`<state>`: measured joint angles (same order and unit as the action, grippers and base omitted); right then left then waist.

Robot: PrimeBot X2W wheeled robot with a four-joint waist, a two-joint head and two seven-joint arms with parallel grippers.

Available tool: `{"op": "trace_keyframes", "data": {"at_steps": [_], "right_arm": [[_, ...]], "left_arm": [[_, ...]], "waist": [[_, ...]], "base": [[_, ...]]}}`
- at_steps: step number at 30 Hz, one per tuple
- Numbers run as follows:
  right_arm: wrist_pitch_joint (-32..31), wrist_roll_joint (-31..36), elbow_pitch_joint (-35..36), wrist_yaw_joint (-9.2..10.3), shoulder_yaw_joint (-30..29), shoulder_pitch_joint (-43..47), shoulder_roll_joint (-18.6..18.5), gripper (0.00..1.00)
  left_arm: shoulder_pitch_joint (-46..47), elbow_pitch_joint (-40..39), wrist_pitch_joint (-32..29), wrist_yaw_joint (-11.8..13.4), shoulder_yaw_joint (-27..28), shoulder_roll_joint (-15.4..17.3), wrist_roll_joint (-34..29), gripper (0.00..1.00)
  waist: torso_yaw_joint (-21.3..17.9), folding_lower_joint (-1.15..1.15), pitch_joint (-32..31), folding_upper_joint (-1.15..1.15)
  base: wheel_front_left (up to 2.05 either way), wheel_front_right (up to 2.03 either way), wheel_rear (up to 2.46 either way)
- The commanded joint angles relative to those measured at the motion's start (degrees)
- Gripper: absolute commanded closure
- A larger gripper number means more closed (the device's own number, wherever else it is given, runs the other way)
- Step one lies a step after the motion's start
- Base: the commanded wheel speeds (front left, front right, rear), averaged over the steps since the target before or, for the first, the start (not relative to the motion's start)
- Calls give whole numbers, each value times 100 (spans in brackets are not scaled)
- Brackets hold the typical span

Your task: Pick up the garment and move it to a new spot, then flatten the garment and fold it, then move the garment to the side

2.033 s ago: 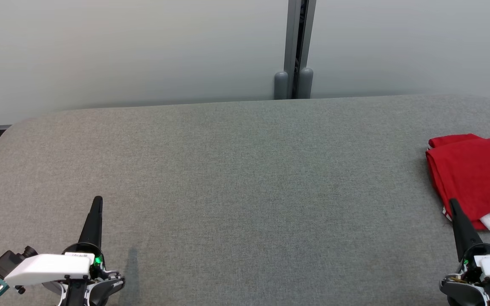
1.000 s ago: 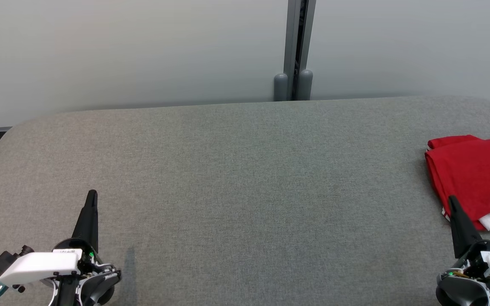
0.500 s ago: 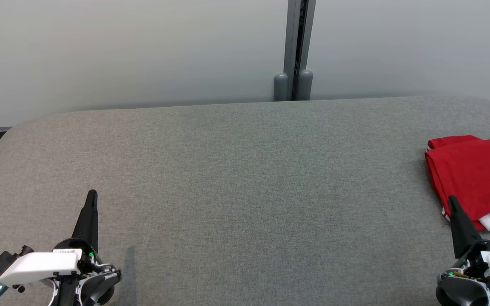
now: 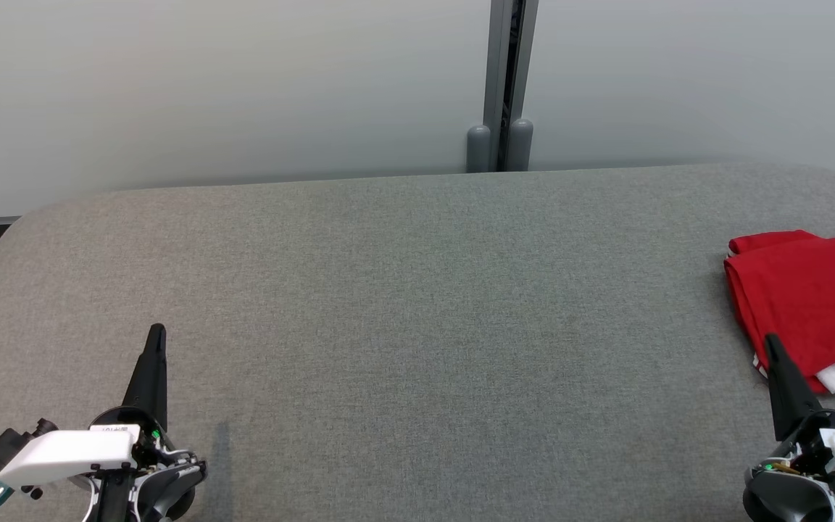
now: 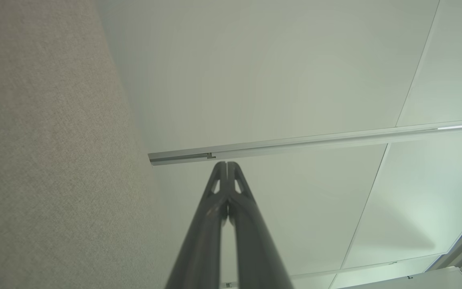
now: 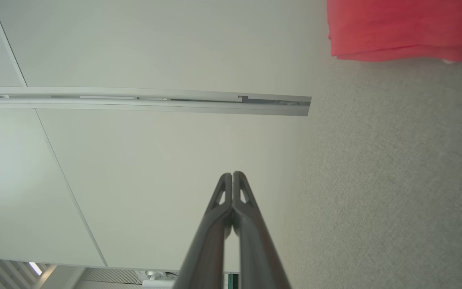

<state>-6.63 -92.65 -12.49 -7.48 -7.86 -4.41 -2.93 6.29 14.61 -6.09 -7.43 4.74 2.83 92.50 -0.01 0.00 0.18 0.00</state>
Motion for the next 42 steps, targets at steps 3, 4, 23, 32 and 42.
{"op": "trace_keyframes", "data": {"at_steps": [3,4,23,32,42], "right_arm": [[-32,14,-25,-2,-19,-51,-12,100],[-33,15,-25,-2,-18,-51,-12,100],[-27,21,-26,-2,-22,-53,-9,100],[-30,24,-26,-2,-24,-53,-8,100],[-32,26,-26,-2,-25,-53,-6,100]], "left_arm": [[100,-1,-19,-26,31,12,12,100],[100,-1,-19,-26,31,12,12,100],[100,-1,-22,-26,32,11,9,100],[100,-2,-23,-26,33,10,8,100],[100,-2,-24,-27,35,10,7,100]], "waist": [[0,0,0,0],[0,0,0,0],[0,0,0,0],[0,0,0,0],[0,0,0,0]], "base": [[0,0,0],[0,0,0],[0,0,0],[0,0,0],[0,0,0]]}}
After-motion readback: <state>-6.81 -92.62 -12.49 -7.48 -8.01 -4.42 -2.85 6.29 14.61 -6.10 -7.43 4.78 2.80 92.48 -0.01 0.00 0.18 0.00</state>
